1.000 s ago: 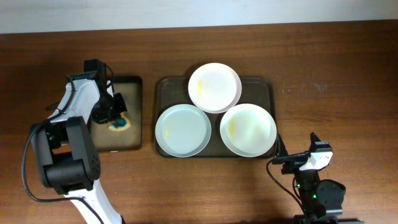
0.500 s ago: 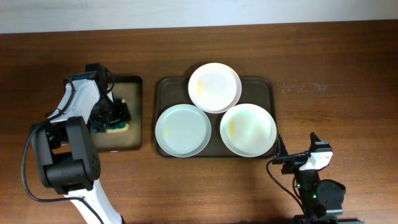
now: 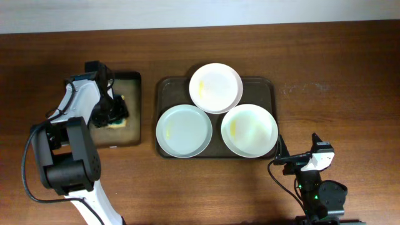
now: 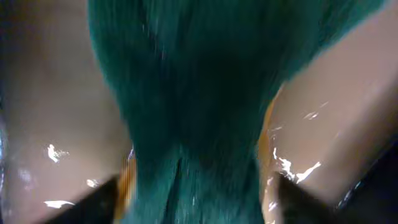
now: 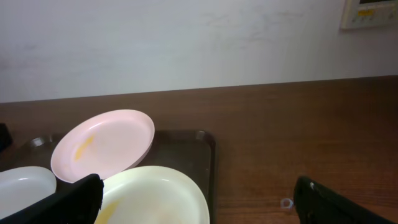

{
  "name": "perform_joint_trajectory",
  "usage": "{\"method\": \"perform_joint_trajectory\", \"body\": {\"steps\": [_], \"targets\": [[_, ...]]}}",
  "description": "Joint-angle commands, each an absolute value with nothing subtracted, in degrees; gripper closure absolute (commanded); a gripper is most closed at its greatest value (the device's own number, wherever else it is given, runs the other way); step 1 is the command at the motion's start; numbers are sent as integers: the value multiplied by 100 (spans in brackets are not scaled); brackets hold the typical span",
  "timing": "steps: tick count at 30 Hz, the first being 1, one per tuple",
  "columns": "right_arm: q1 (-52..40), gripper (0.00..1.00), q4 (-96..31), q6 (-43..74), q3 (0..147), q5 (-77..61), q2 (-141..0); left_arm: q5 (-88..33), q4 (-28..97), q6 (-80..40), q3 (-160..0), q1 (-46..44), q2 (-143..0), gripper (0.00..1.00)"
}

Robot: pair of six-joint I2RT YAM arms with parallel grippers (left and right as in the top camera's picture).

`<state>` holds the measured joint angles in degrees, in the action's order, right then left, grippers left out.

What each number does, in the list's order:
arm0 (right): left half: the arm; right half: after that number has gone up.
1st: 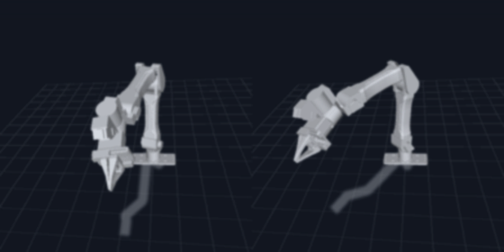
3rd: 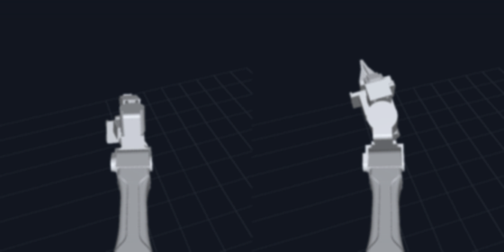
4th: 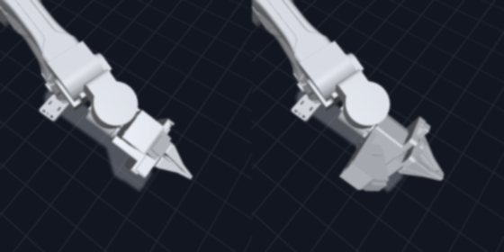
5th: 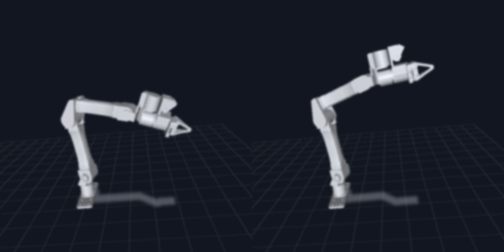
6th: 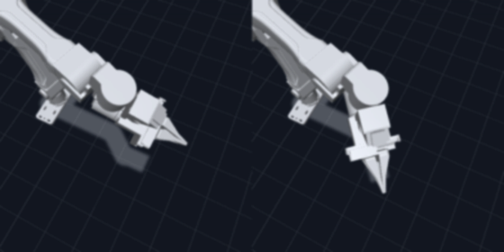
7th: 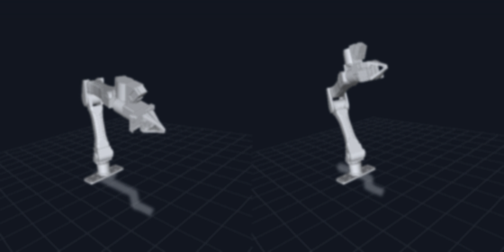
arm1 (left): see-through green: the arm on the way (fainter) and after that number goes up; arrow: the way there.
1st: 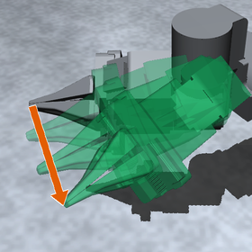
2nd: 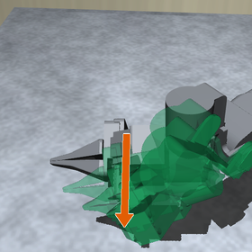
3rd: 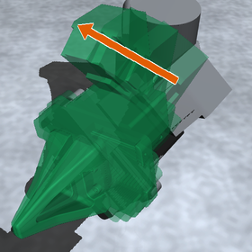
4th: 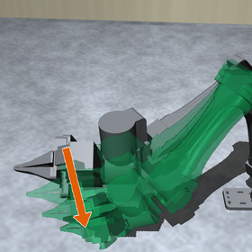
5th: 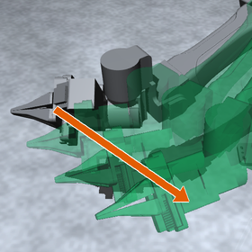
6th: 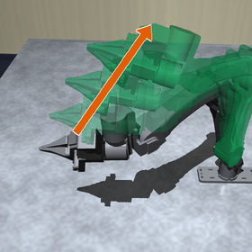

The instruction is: Clean dirty plates on tray and stack at the side

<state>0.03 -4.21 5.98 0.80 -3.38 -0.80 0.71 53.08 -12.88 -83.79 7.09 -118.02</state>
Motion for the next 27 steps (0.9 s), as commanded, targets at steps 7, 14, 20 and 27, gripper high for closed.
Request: {"method": "perform_joint_trajectory", "body": {"steps": [7,14,20,27], "targets": [[38,2,-421,600,32,-390,-36,134,4370,-1278,-8350,731,-11896,1],[38,2,-421,600,32,-390,-36,134,3999,-1278,-8350,731,-11896,31],[38,2,-421,600,32,-390,-36,134,4040,-1278,-8350,729,-11915,93],[38,2,-421,600,32,-390,-36,130,4292,-1280,-8350,729,-11915,1]]}}
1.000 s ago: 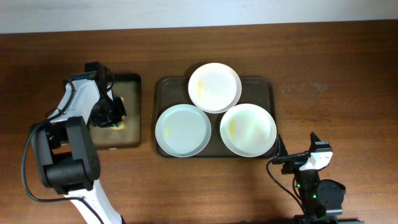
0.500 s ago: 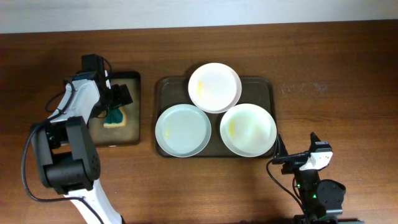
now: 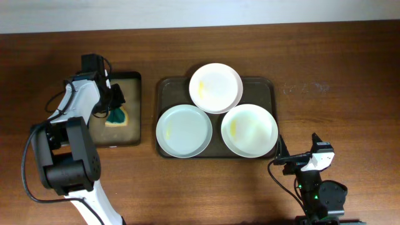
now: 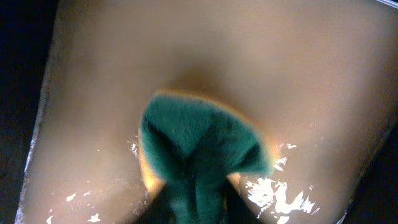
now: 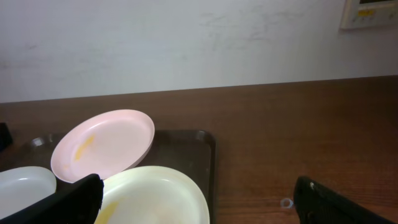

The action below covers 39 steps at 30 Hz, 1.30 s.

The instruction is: Clean dirty plates on tray and stack at the side

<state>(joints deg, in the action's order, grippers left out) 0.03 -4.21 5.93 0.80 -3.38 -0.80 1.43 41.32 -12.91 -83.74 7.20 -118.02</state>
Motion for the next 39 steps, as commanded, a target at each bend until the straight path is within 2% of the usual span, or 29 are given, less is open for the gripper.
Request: {"method": "perform_joint_trajectory", "body": {"steps": [1,8,10,11,16,18,19,20,21,22,32,36,37,39], "targets": [[38,2,-421,600,32,-390,-36,130,4394,-1280,-8350,729,-11915,1],[38,2,-421,600,32,-390,-36,126,5188,-1280,-8350,729,-11915,0],[40,2,-421,600,32,-390,-36,128,5363,-1280,-8350,729,-11915,8],[40,2,-421,600,32,-390,-36,128,5415,-1280,-8350,729,-11915,14],[38,2,-421,600,32,-390,-36,130,5489,-1280,-8350,729,-11915,100],[38,2,-421,600,32,-390,-36,130,5470,-1280,-8350,729,-11915,100],[40,2,-421,600,32,-390,-36,130,5443,-1280,-8350,729,-11915,95],[40,2,-421,600,32,-390,-36,130,5404,-1280,-8350,729,-11915,71],[38,2,-421,600,32,-390,-36,130,5365,-1280,-8350,729,-11915,18],[40,2,-421,600,32,-390,-36,132,5293,-1280,-8350,729,-11915,1],[40,2,-421,600,32,-390,-36,132,4731,-1280,-8350,731,-11915,1],[38,2,-421,600,32,-390,-36,132,4744,-1280,-8350,729,-11915,33],[40,2,-421,600,32,-390,-36,132,4759,-1280,-8350,729,-11915,49],[38,2,-421,600,32,-390,-36,132,4759,-1280,-8350,729,-11915,73]]}}
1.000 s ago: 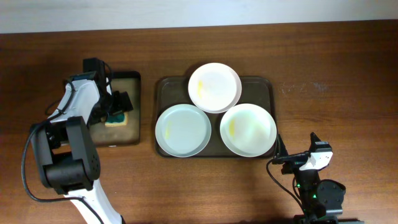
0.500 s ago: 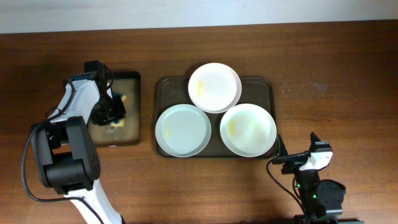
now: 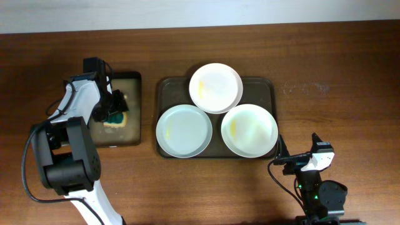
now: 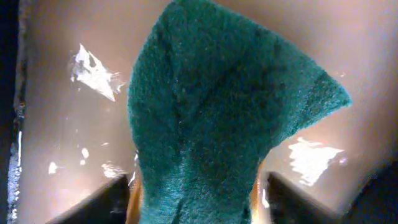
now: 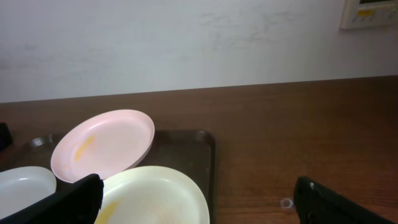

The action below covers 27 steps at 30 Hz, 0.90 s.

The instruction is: Clean dirty plates on tray and stack at the side

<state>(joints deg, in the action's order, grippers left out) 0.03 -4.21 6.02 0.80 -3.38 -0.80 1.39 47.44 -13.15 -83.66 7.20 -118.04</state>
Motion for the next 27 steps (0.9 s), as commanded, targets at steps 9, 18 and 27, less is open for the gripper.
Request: {"method": "perform_joint_trajectory", "body": {"steps": [9,18,27], "targets": [[38,1,-421,600,32,-390,-36,108,5422,-1280,-8917,731,-11705,100],[40,2,-421,600,32,-390,-36,102,6560,-1280,-10388,729,-10914,100],[40,2,-421,600,32,-390,-36,91,6589,-1280,-10495,731,-10202,100]]}}
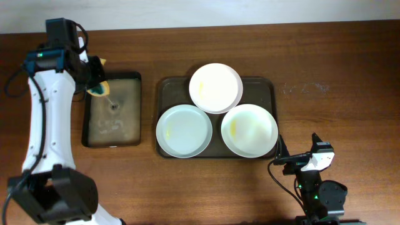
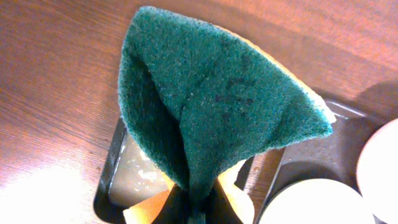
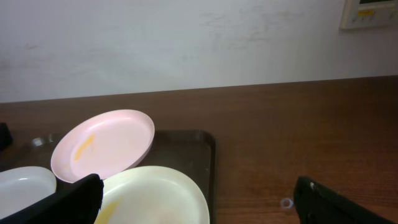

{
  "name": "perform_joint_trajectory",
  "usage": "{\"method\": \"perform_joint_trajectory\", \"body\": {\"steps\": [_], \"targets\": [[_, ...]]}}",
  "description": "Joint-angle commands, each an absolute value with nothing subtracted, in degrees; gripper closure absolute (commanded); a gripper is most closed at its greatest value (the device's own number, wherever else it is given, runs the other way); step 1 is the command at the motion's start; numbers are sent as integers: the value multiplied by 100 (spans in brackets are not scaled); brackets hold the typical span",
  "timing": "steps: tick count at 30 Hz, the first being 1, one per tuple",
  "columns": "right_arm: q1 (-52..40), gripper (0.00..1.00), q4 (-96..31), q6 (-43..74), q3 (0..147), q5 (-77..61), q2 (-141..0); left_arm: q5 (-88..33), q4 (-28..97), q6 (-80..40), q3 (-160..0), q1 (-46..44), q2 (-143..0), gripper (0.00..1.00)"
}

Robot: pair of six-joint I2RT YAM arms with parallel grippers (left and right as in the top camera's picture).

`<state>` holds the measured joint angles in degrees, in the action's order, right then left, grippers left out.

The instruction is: Clean dirty plates on tray and stack at the side

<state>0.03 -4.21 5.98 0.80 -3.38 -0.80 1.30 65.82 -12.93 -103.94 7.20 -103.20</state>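
Three plates lie on the dark tray (image 1: 269, 87): a pink one (image 1: 215, 87) with a yellow smear at the back, a pale blue one (image 1: 183, 130) front left, and a cream one (image 1: 249, 130) with a yellow smear front right. My left gripper (image 1: 99, 87) is shut on a green-and-yellow sponge (image 2: 211, 106), held folded in the air over the far left corner of the water basin (image 1: 112, 125). In the left wrist view the gripper (image 2: 198, 211) pinches the sponge's lower end. My right gripper (image 3: 199, 205) stands open near the front edge, right of the tray, holding nothing.
The basin (image 2: 134, 174) holds cloudy water and sits left of the tray. Bare wooden tabletop (image 1: 337, 75) stretches to the right of the tray. A white wall (image 3: 186, 43) runs behind the table.
My left gripper was low in the basin with the sponge against the water. Now it holds the sponge lifted out, above the basin's far left corner. The right arm has not moved.
My left gripper held the sponge down in the basin's water at all three earlier moments, shifting slightly within it. Now the sponge is raised clear of the water. The plates and the right gripper stayed where they were.
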Motion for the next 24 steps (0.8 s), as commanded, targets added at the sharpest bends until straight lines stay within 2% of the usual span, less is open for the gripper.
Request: {"method": "perform_joint_trajectory", "body": {"steps": [1,8,12,24], "targets": [[38,2,-421,600,32,-390,-36,89,6582,-1282,-10451,729,-10248,100],[40,2,-421,600,32,-390,-36,89,5450,-1280,-9164,729,-10890,100],[38,2,-421,600,32,-390,-36,80,5428,-1280,-9122,729,-11008,100],[38,2,-421,600,32,-390,-36,64,5129,-1284,-9415,731,-9459,100]]}}
